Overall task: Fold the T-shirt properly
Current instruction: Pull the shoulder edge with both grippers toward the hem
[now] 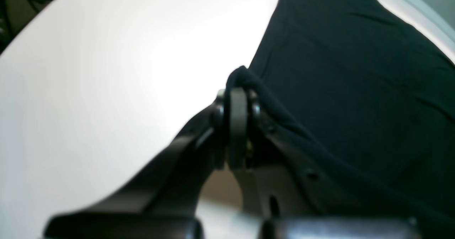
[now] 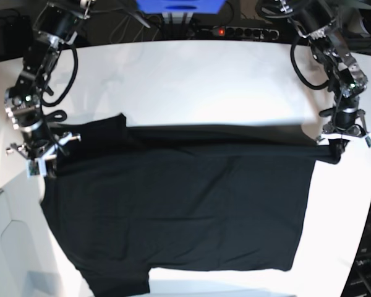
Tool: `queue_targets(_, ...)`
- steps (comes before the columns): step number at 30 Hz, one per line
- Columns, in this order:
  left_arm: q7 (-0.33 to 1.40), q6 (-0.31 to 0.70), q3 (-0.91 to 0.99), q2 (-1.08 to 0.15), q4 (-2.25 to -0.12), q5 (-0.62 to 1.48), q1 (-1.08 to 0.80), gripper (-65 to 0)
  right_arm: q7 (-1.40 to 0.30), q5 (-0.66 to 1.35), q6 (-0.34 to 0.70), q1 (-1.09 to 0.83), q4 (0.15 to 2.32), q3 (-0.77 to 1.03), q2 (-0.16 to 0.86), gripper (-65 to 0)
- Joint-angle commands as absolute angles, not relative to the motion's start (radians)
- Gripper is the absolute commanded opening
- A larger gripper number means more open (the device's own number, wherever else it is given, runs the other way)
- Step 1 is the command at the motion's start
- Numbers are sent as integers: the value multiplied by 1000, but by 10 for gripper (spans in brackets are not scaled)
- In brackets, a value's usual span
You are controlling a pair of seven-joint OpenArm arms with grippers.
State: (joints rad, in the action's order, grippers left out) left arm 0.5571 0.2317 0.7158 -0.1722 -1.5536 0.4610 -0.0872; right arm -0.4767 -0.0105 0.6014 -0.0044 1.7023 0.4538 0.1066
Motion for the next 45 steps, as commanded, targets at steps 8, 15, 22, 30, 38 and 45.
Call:
queue_targets(8, 529, 231, 601, -219, -1471, 469, 30, -649, -452, -1, 596, 163, 1550, 447, 171, -650)
queue_targets(15, 529, 231, 595, -217, -1442, 467, 117, -649, -450, -1, 596, 243, 1429, 447, 205, -650)
queue_targets(22, 529, 231, 596, -231, -1343, 467, 193, -649, -450, -1, 596, 311, 1376, 447, 205, -650)
queue_targets(30, 521, 231, 596, -231, -1267, 467, 219, -649, -443, -1, 596, 383, 1253, 447, 206, -650)
queue_targets(38, 521, 231, 595, -228, -1227, 467, 245, -649, -441, -1, 596, 389, 1236, 440, 205, -650)
queue_targets(45, 529, 231, 595, -229, -1227, 467, 246, -610, -450, -1, 596, 381, 1236, 366, 225, -604)
